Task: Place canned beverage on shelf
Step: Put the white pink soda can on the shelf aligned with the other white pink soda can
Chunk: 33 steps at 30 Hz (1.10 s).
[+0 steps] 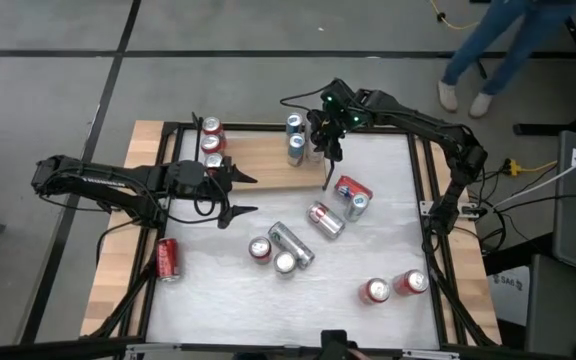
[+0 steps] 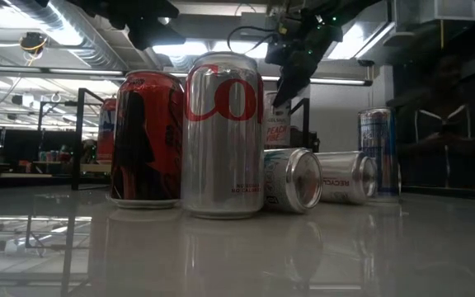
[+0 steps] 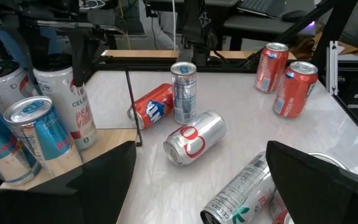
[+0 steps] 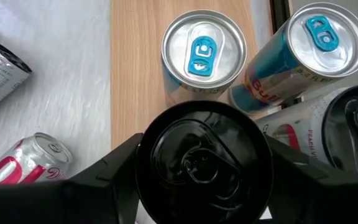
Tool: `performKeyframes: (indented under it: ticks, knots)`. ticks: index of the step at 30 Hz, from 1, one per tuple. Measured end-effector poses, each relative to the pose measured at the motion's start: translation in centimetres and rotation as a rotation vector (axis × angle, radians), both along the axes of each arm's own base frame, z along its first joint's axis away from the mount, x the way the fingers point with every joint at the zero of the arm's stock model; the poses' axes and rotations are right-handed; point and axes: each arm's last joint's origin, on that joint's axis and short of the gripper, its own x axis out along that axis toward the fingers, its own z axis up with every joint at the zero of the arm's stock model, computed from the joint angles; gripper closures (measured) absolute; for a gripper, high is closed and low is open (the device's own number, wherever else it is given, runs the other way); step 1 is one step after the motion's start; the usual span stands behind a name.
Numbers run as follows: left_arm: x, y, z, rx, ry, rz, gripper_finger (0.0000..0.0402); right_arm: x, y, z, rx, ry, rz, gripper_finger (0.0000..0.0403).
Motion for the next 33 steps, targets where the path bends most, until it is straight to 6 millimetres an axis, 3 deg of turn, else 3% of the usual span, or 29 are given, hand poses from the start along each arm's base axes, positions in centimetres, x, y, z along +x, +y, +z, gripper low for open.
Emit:
performKeyframes:
  ticks: [12,26,33]
  knots:
    - [0.0,0.0,0.0,0.0,0.0,0.0,0.005,0.0,0.0,0.1,-0.003,-0.006,-0.002,0.0099]
    - [0.0,0.0,0.0,0.001,0.0,0.0,0.005,0.0,0.0,0.2,-0.003,-0.003,-0.002,0.0093]
    - [0.0,0.0,0.0,0.003,0.0,-0.001,0.005,-0.2,0.2,3.0,-0.013,-0.032,-0.006,0.0093]
